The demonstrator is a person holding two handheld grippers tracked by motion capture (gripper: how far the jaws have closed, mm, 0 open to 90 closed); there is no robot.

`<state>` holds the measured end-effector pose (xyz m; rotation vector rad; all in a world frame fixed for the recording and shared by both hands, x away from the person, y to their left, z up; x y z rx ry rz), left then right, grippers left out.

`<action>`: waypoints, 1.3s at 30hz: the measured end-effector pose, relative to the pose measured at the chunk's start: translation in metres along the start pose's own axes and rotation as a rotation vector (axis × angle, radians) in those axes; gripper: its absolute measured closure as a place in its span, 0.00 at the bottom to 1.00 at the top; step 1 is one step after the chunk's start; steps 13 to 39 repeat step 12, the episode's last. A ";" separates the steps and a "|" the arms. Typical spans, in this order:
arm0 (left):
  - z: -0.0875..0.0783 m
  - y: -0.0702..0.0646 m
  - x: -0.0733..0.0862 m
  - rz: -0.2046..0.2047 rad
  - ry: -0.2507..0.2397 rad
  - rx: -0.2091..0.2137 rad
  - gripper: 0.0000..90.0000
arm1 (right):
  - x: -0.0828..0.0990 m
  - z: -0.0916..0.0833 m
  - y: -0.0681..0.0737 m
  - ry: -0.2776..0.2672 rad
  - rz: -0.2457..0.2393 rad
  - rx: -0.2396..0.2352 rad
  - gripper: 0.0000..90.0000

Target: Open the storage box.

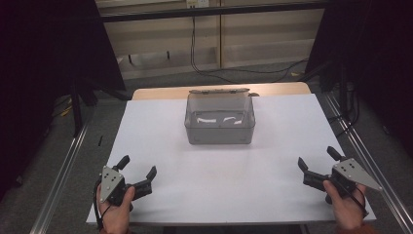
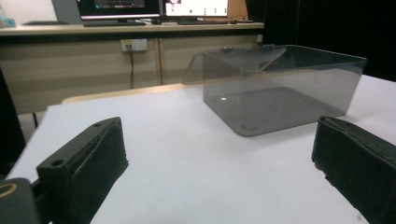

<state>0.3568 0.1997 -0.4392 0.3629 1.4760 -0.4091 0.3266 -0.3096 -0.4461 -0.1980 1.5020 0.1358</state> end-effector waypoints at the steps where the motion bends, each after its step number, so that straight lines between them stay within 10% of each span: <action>1: -0.001 -0.001 0.001 -0.003 0.006 -0.005 0.03 | 0.000 -0.001 0.000 -0.005 0.007 0.000 0.02; 9: 0.001 0.002 0.004 -0.058 -0.005 0.001 0.02 | 0.005 0.005 -0.001 0.004 -0.007 0.011 0.02; 39: 0.002 0.000 0.004 -0.045 0.001 0.010 0.02 | 0.006 0.008 0.000 0.004 -0.010 0.009 0.02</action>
Point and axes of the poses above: each handheld gripper's, and its own axes: z roughly forward along the jaws, x roughly out of its underside, y roughly to its left, the point moved 8 cm from there along z, roughly forward along the jaws, and after that the axes turned 13 degrees about -y, right-handed, at the moved point
